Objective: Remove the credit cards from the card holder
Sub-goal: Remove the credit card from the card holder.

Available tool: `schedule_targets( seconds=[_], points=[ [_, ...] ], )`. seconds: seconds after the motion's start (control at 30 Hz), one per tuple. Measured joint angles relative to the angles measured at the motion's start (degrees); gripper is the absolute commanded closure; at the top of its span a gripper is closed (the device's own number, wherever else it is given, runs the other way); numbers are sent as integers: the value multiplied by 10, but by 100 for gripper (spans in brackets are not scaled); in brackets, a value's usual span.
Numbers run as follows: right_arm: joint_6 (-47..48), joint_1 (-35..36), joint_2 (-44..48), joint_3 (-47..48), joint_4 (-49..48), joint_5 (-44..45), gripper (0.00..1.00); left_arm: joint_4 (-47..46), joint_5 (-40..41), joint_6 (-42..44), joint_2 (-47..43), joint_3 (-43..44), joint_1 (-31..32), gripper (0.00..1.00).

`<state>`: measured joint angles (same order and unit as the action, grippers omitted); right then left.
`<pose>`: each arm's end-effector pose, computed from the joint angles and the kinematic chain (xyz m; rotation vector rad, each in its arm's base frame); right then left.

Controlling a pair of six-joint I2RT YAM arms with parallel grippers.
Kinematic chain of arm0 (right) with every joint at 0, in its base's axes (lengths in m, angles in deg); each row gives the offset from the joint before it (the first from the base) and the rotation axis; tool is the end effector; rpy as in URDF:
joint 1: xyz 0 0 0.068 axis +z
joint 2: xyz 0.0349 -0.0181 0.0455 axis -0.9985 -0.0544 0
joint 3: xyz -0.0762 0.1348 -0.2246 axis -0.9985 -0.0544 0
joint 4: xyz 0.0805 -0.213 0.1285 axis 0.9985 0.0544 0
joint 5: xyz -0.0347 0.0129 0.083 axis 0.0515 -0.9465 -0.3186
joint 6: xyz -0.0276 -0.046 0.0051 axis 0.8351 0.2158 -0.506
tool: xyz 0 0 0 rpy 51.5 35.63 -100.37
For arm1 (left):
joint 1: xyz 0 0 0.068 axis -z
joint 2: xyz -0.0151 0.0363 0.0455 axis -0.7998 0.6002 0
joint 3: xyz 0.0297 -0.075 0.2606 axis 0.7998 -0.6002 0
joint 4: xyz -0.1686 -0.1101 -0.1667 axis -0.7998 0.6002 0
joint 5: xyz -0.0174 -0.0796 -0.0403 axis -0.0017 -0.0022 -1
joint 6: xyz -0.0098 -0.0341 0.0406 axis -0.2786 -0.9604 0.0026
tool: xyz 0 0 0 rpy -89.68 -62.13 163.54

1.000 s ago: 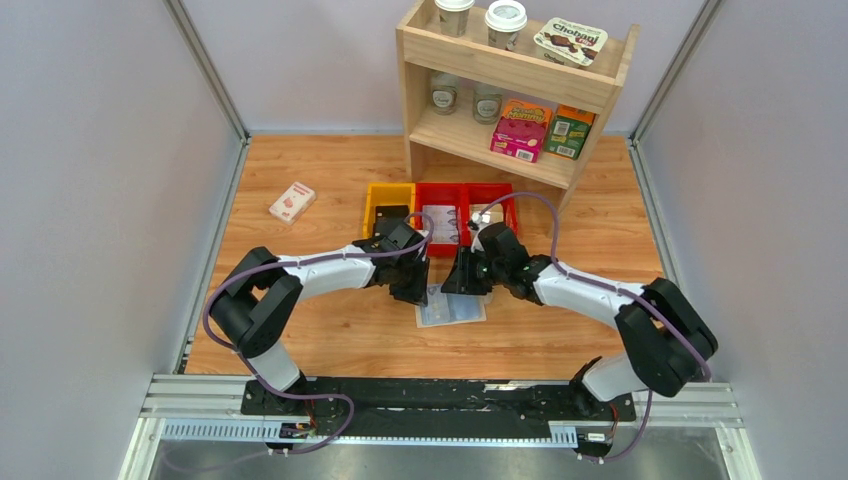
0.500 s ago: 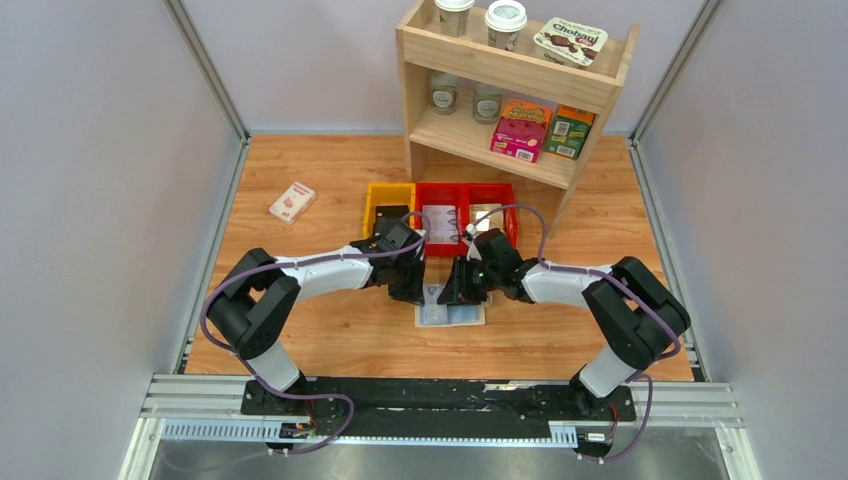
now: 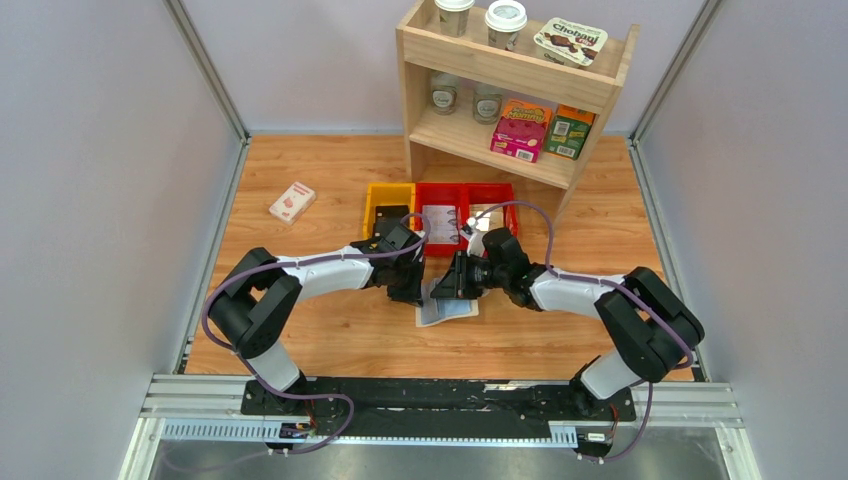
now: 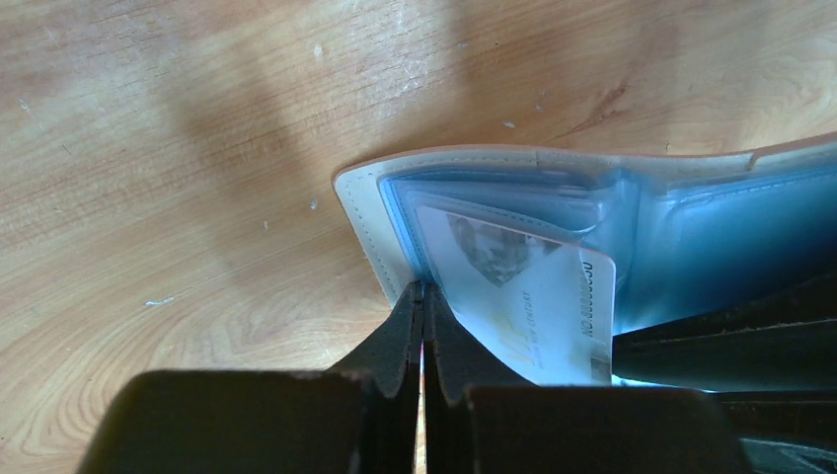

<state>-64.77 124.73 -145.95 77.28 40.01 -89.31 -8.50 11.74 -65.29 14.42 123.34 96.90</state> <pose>0.2182 0.1931 0.1587 -0.2131 2.4735 1.3234 0.2222 -0.2207 0.1544 0.2113 2.8092 -0.6120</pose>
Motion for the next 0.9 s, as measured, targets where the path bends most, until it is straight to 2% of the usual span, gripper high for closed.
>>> schedule_targets(
  seconds=[0.17, 0.53, 0.9],
  points=[
    [-1, 0, -21, 9, 2, -8, 82, 0, 0, 0, 0, 0, 0, 100],
    [-1, 0, -99, 56, 44, -9, 74, 0, -1, 2, 1, 1, 0, 100],
    [-4, -12, -83, 49, 39, -30, 80, 30, 2, 2, 18, 25, 0, 100]
  ],
)
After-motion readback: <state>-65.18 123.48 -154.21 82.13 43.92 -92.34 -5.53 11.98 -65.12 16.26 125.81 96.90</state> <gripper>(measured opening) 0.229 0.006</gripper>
